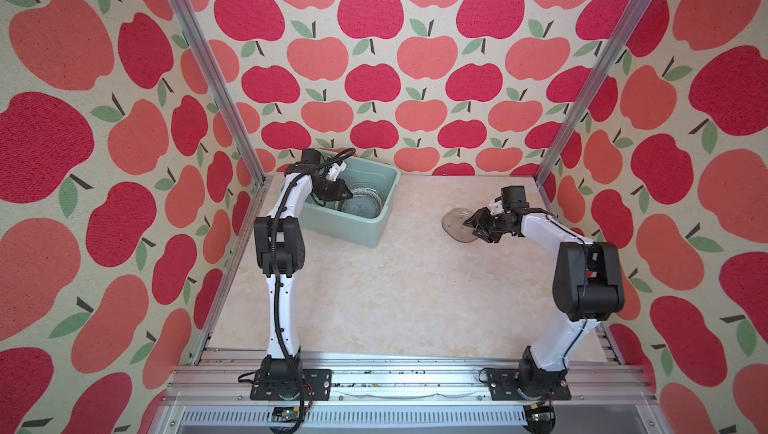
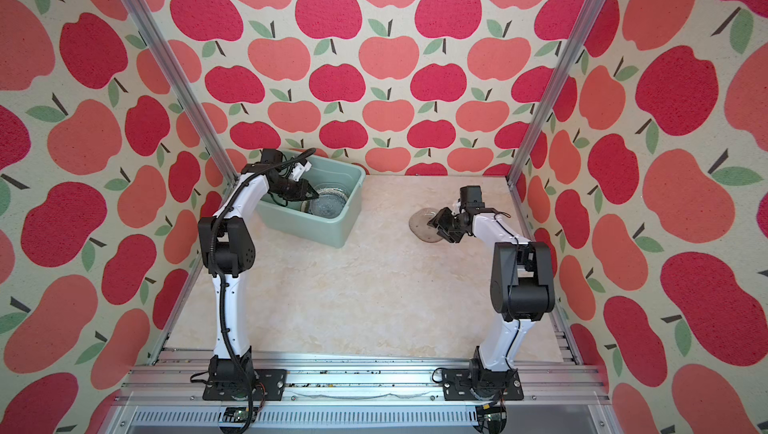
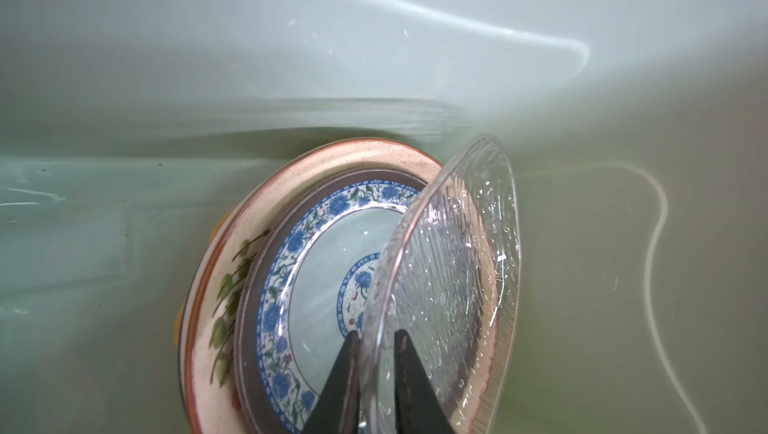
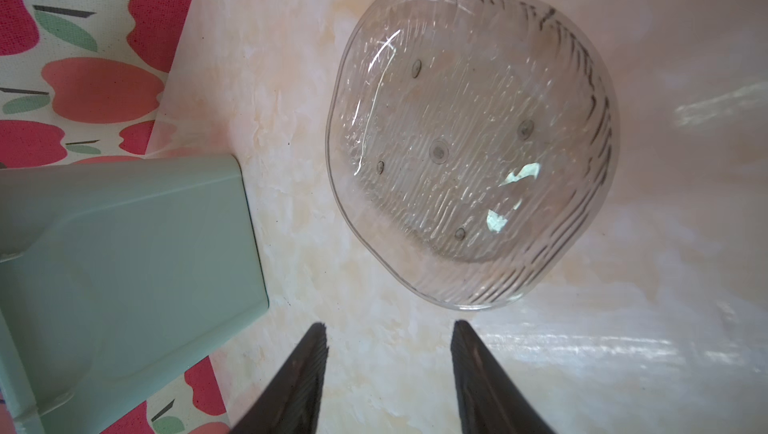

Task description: Place the plates into the plastic bin on the countertop

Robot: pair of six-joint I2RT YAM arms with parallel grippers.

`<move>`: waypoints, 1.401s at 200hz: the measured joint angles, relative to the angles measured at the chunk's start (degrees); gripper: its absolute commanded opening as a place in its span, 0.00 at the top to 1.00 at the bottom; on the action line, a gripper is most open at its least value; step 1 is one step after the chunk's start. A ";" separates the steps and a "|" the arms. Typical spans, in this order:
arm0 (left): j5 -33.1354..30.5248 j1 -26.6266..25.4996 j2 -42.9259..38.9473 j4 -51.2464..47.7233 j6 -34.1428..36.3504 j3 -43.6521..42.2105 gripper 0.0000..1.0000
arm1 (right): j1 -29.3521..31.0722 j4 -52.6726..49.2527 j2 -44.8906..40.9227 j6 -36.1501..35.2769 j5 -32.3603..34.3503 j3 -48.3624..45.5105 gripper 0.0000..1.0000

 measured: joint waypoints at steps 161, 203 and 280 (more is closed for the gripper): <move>-4.83 -0.90 -1.11 1.99 -3.17 -6.16 0.33 | -3.21 0.76 2.10 -1.90 5.31 -2.64 0.44; -5.79 -1.03 -6.49 4.70 -4.94 -10.03 0.26 | -3.21 2.03 5.62 -2.89 5.51 -2.51 0.44; -9.25 -1.03 -14.34 9.40 -7.32 -14.45 0.22 | -3.21 6.47 8.44 -2.75 4.57 -0.90 0.59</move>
